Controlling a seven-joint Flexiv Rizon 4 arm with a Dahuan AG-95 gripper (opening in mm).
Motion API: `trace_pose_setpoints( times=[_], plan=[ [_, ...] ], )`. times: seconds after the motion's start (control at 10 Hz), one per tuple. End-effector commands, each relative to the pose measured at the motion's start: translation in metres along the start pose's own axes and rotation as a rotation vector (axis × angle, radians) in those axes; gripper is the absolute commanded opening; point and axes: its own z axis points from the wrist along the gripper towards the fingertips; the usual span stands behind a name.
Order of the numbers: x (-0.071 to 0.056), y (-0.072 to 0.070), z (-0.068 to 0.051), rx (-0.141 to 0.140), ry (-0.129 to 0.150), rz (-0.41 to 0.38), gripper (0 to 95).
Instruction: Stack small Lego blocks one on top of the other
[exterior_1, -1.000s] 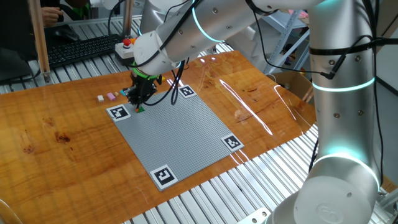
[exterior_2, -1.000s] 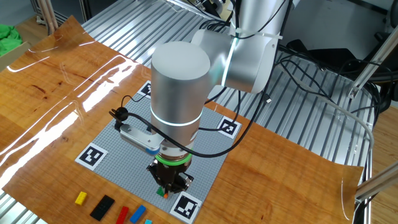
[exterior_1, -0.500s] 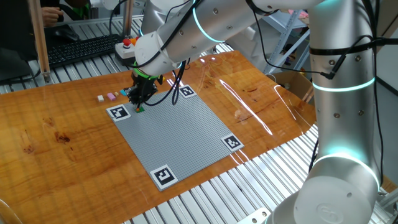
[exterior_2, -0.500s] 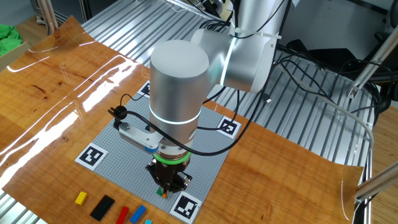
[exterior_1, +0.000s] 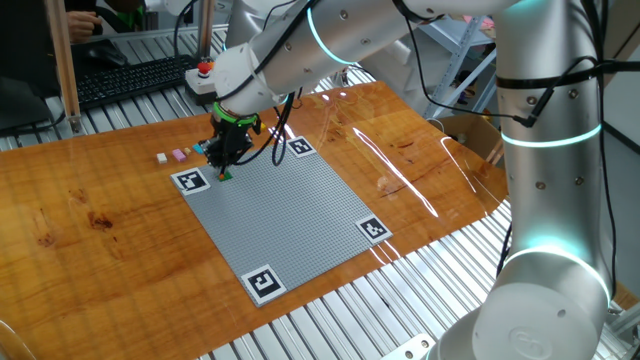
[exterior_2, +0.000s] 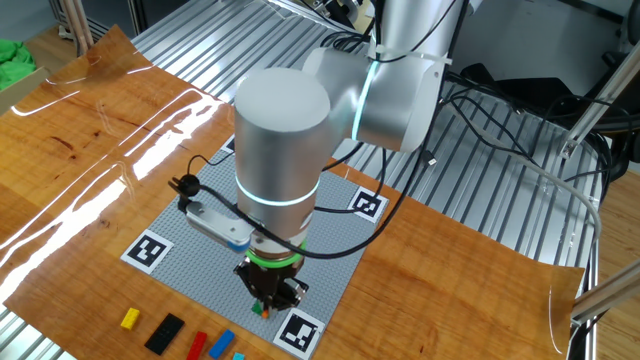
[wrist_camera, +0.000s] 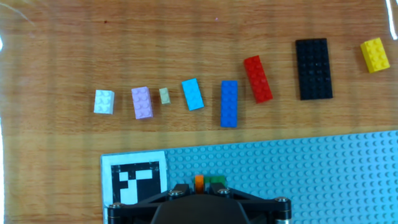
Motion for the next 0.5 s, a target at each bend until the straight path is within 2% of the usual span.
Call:
trace_pose_setpoints(
  times=[0.1, 0.2, 0.5],
  plan=[
    [0.003, 0.002, -0.001, 0.012, 0.016, 0.003, 0.0],
    [0.003, 0.004, -0.012, 0.03, 0.036, 0.001, 0.0],
    [0.009, 0.0, -0.015, 0.031, 0.032, 0.0, 0.0]
  ],
)
